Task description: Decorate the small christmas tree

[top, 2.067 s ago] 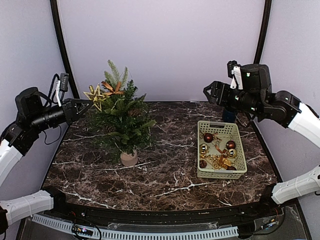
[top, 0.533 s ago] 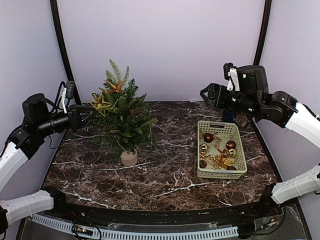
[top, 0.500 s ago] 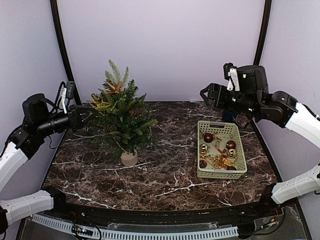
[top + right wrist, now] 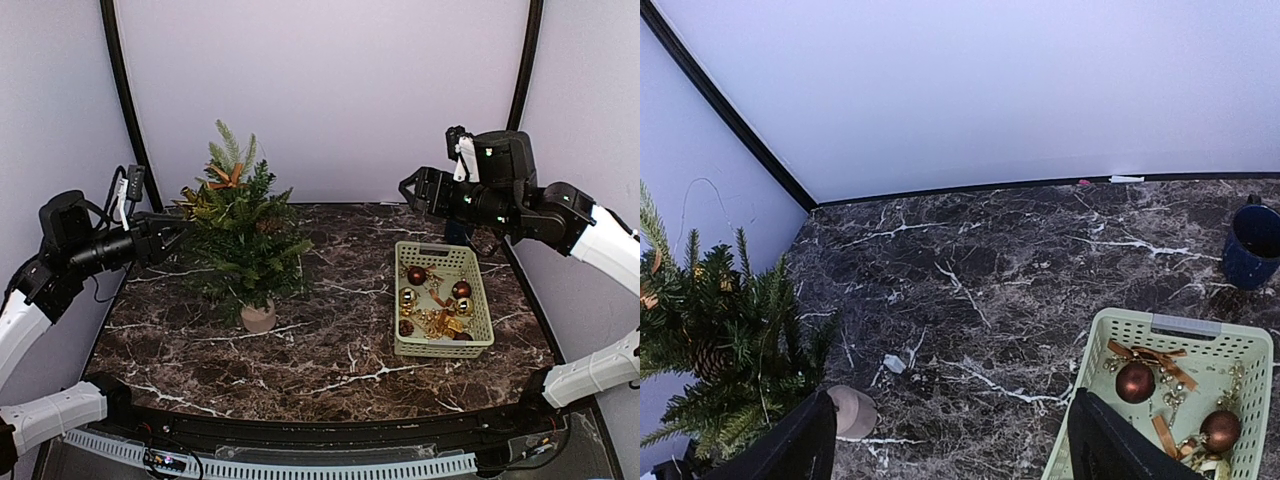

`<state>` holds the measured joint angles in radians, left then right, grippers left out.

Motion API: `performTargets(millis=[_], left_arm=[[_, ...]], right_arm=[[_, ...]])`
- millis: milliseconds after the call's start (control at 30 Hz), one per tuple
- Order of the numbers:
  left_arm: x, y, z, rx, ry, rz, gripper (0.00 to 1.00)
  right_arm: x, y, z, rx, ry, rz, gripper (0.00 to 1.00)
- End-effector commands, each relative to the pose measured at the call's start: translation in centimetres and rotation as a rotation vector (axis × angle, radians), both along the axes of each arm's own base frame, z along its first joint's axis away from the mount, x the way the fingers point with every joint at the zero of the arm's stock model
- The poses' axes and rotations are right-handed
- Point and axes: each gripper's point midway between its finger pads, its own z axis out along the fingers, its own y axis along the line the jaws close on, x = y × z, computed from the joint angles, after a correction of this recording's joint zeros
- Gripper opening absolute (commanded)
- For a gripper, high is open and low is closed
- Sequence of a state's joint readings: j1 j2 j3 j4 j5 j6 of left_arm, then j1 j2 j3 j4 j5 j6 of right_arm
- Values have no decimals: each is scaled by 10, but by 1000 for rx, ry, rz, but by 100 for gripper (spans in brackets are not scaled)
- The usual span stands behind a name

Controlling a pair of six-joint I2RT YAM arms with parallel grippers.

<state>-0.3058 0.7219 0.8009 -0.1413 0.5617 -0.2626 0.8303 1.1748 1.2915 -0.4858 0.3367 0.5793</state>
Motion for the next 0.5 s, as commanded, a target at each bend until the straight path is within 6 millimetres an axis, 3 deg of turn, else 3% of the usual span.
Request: performTargets(millis=[0, 133, 467], left_arm=[[-11, 6, 10, 13, -26, 10, 58], [-15, 13, 9, 39, -25, 43, 68], [-19, 17, 13, 31, -26, 62, 71]], right_arm=[[4, 3, 8, 33, -22, -3, 81], [4, 3, 10, 35, -25, -1, 81], [3, 2, 11, 33, -27, -1, 81]])
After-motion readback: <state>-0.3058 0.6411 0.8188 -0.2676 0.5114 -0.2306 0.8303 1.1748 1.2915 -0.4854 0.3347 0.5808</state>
